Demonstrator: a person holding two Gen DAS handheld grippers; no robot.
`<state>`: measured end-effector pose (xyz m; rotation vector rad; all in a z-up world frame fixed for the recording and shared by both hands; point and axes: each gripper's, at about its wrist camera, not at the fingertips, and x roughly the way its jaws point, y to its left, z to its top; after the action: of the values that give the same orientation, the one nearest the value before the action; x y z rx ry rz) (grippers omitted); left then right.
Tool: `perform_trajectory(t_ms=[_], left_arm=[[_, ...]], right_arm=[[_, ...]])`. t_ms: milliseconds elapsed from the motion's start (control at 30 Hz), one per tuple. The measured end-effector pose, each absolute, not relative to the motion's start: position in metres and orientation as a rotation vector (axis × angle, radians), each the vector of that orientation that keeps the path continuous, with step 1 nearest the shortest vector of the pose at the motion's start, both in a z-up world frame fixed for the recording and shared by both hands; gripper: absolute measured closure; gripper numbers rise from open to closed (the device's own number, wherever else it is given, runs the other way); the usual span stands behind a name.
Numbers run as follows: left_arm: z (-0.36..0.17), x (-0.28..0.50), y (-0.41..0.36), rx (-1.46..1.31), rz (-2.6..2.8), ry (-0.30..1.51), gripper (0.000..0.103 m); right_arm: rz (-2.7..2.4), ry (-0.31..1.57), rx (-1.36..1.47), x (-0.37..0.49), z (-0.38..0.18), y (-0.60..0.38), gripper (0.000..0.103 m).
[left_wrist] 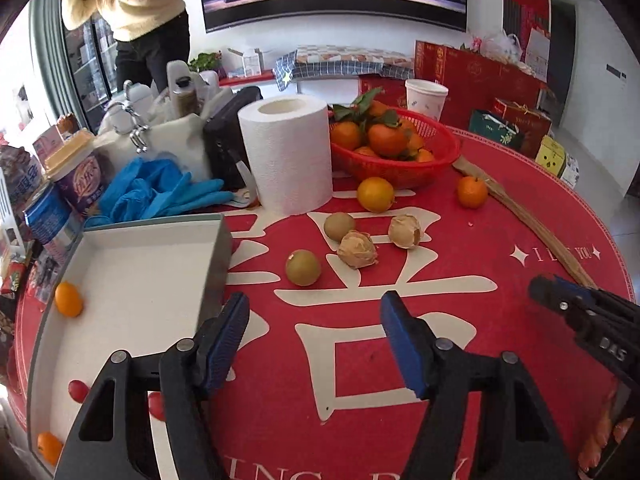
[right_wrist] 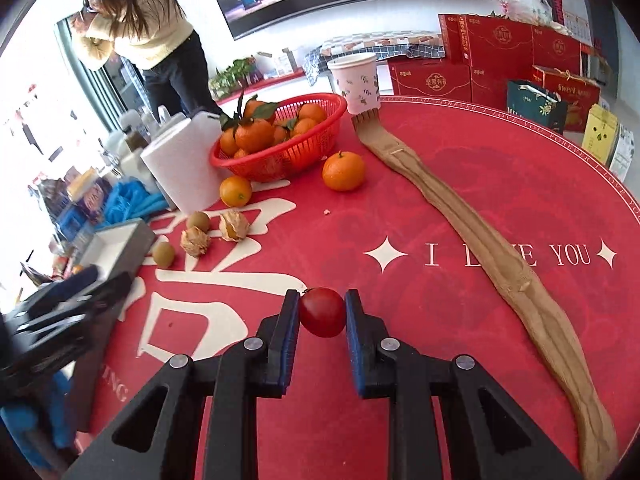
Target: Organize fruits
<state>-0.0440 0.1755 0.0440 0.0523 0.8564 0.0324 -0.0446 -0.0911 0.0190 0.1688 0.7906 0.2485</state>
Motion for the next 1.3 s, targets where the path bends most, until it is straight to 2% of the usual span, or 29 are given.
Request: perform_trajectory(t_ms=[167, 433, 500, 533, 567, 767, 1067, 1300], left_arm=[[0.022, -0.012, 0.172, 0.107, 0.085, 0.926, 0.04], [0.011, 0.011, 0.179, 0.076, 0.114, 0.953, 0.041], [0.011, 0.011, 0.178, 0.071, 0.103, 0.951, 0.049], [0.011, 0.01, 0.177, 0.056, 0.076, 0.957, 0.068], [0.012, 0.009, 0.174, 0.05, 0.055, 0.966, 0.075], [0.018, -0.018, 0.164, 0.036, 0.026, 0.983, 0.075], [0.062, -0.071, 0.149, 0.025, -0.068, 0.864, 0.075], [0.071, -0.082, 0.14, 0.038, -0.082, 0.842, 0.075]], right_arm=[[0.31, 0.773, 0.188, -0.051, 0.025, -0.091, 0.079], [0.347, 0.767, 0.224, -0.059, 0.028, -0.101, 0.079], [0.352, 0.778, 0.243, -0.058, 0.026, -0.103, 0.079], [0.354, 0.783, 0.252, -0.057, 0.026, -0.104, 0.079], [0.356, 0.784, 0.257, -0.057, 0.026, -0.104, 0.079], [0.383, 0.795, 0.303, -0.056, 0.025, -0.109, 0.079], [0.373, 0.799, 0.346, -0.056, 0.024, -0.118, 0.079], [0.383, 0.806, 0.367, -0.057, 0.023, -0.121, 0.079]])
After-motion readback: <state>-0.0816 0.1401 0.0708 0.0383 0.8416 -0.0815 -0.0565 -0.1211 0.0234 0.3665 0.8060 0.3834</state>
